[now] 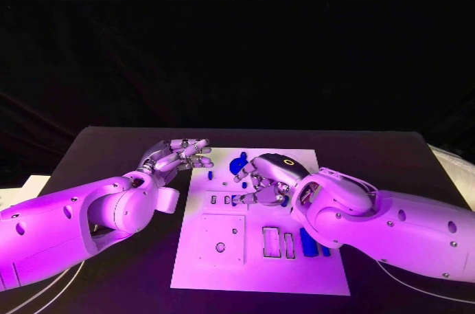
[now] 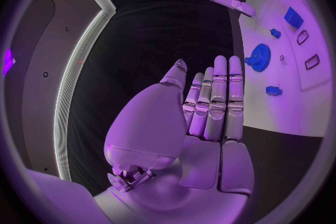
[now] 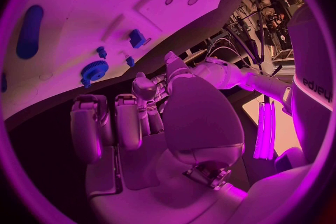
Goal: Assemble the parts on the task board
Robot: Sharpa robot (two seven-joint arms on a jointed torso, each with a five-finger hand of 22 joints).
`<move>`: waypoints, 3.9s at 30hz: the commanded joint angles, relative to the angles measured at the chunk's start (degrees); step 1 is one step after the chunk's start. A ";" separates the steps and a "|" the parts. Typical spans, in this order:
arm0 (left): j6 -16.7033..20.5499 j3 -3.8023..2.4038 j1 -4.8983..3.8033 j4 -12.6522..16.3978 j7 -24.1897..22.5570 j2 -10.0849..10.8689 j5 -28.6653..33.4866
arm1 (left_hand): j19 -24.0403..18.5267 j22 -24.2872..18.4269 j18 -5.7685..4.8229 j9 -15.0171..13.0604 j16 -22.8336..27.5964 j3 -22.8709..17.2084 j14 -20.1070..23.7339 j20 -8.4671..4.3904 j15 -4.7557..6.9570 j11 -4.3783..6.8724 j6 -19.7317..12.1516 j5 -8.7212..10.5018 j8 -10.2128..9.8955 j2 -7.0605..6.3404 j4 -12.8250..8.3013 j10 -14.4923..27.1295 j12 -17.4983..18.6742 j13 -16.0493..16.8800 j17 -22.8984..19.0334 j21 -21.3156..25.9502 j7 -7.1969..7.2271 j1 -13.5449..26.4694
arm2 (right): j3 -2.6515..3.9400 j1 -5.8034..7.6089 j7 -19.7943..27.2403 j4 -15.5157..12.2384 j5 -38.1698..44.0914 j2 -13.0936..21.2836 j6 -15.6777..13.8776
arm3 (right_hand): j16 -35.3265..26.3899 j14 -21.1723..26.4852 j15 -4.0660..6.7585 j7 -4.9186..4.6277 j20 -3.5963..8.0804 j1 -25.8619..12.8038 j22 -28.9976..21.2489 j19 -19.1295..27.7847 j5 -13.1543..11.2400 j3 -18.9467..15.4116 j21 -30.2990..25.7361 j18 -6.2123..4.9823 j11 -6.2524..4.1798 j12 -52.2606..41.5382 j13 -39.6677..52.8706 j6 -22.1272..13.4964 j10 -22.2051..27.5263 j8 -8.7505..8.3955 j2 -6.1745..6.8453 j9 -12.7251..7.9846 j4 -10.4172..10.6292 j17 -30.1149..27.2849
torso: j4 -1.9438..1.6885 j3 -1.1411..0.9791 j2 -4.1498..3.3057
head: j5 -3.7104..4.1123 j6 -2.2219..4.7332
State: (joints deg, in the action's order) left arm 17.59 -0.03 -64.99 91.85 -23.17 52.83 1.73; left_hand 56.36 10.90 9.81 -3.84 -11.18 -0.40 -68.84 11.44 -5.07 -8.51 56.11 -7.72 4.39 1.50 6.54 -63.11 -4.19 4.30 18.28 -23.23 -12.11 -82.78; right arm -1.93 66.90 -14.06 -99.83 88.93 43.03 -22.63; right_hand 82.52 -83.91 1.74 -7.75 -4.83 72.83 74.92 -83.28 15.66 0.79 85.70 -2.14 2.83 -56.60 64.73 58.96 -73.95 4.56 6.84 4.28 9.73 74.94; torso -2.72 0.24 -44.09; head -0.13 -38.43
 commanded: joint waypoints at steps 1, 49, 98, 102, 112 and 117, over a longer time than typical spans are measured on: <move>-0.98 -0.02 0.02 -0.03 1.77 -0.18 -1.72 | 2.36 1.07 0.77 -0.09 -2.67 -0.03 -3.73 -1.00 1.08 0.73 1.36 0.03 0.05 0.32 -0.40 -2.06 -0.52 0.37 1.79 -2.06 0.47 0.12 | 0.07 1.66 8.44 -0.39 -12.93 1.82 0.24 | -1.02 -3.38 -0.42 0.04 -0.25 2.63 4.16 1.02 0.44 0.21 -0.84 -0.51 -0.04 -0.23 0.03 -0.54 0.34 0.08 -1.42 0.00 -0.69 2.81 | 0.10 -0.03 0.29 | -0.02 0.02; -28.82 0.58 -9.16 -10.40 61.34 -15.83 -57.39 | 30.32 69.56 -7.90 -22.64 -78.82 15.25 -21.16 -9.88 9.70 9.57 -1.34 5.04 28.81 2.41 10.14 -10.95 -61.19 56.62 71.72 -61.40 9.12 18.09 | -0.18 7.36 21.40 6.73 -47.39 9.32 2.43 | -22.03 1.04 -0.38 -0.47 -0.01 7.12 -19.46 14.24 -0.65 10.36 -17.18 -5.14 0.10 24.85 -22.03 0.04 8.19 -0.97 -2.97 -0.46 -4.46 -16.53 | 1.06 -1.15 3.43 | -1.69 -2.27; -34.04 2.30 -9.20 -15.51 61.51 -21.48 -57.23 | 30.53 70.41 -8.05 -25.20 -78.82 15.91 -21.16 -10.00 9.81 9.72 -2.48 5.00 30.63 4.21 9.53 -11.07 -61.77 57.29 71.72 -61.84 9.30 14.97 | -0.33 7.25 21.06 7.94 -46.45 8.02 3.28 | -23.63 1.43 -0.52 -0.58 -0.15 6.94 -21.12 15.01 -0.25 10.81 -18.53 -5.43 0.21 25.22 -22.60 -0.46 8.49 -0.79 -2.72 -0.38 -4.50 -17.57 | 1.10 -1.07 3.32 | -1.46 -3.12; -33.93 2.32 -9.20 -15.54 61.49 -21.55 -57.18 | 30.54 70.48 -8.06 -25.47 -78.82 15.85 -21.16 -9.99 9.80 9.72 -2.61 5.00 30.80 4.48 9.46 -11.07 -61.79 57.32 71.72 -61.87 9.30 14.46 | -0.34 7.23 21.14 7.99 -46.43 7.92 3.07 | -23.72 1.45 -0.53 -0.59 -0.16 7.04 -21.20 15.03 -0.15 10.99 -18.65 -5.44 0.21 25.28 -22.71 -0.48 8.52 -0.76 -2.73 -0.36 -4.59 -17.55 | 1.07 -1.12 3.30 | -1.41 -3.27; -34.09 2.34 -9.19 -15.49 61.45 -21.47 -56.59 | 30.46 70.41 -8.03 -26.71 -78.82 14.07 -21.16 -9.99 9.83 9.73 -3.22 4.98 31.49 6.37 7.70 -11.02 -61.79 57.38 71.72 -61.78 9.31 10.26 | -0.36 7.14 21.14 8.27 -46.43 7.66 2.98 | -23.84 1.46 -0.53 -0.60 -0.17 7.15 -21.28 15.03 0.00 11.20 -18.76 -5.45 0.22 25.33 -22.82 -0.48 8.53 -0.72 -2.79 -0.34 -4.68 -17.57 | 1.08 -1.14 3.30 | -1.46 -3.50; -34.55 2.34 -9.19 -15.46 61.28 -21.45 -55.40 | 30.40 70.34 -7.99 -27.36 -78.82 9.99 -21.16 -10.16 10.16 10.30 -3.98 4.86 31.61 8.60 3.57 -10.83 -61.53 57.25 71.72 -61.70 9.92 3.46 | -0.38 7.11 21.08 8.47 -46.43 7.50 3.20 | -23.88 1.46 -0.53 -0.60 -0.18 7.16 -21.27 15.01 0.07 11.28 -18.77 -5.44 0.22 25.34 -22.85 -0.45 8.54 -0.70 -2.82 -0.33 -4.68 -17.56 | 1.09 -1.14 3.30 | -1.43 -3.58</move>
State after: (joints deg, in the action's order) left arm -15.60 2.26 -74.19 76.35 38.30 31.45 -55.09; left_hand 84.03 74.91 2.27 -31.14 -89.83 10.20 -84.07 1.74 4.73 1.38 52.59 -2.78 35.71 9.25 11.14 -73.93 -65.69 61.60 74.95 -84.75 -2.27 -77.72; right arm -2.31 74.06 6.70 -91.40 41.88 50.63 -20.21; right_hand 58.81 -82.69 1.54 -8.33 -5.14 79.87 53.67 -68.64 15.52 11.73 67.24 -7.06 3.07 -31.60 41.95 58.78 -65.62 3.85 3.73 3.89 4.98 57.45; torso -1.64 -0.90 -40.79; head -1.57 -41.96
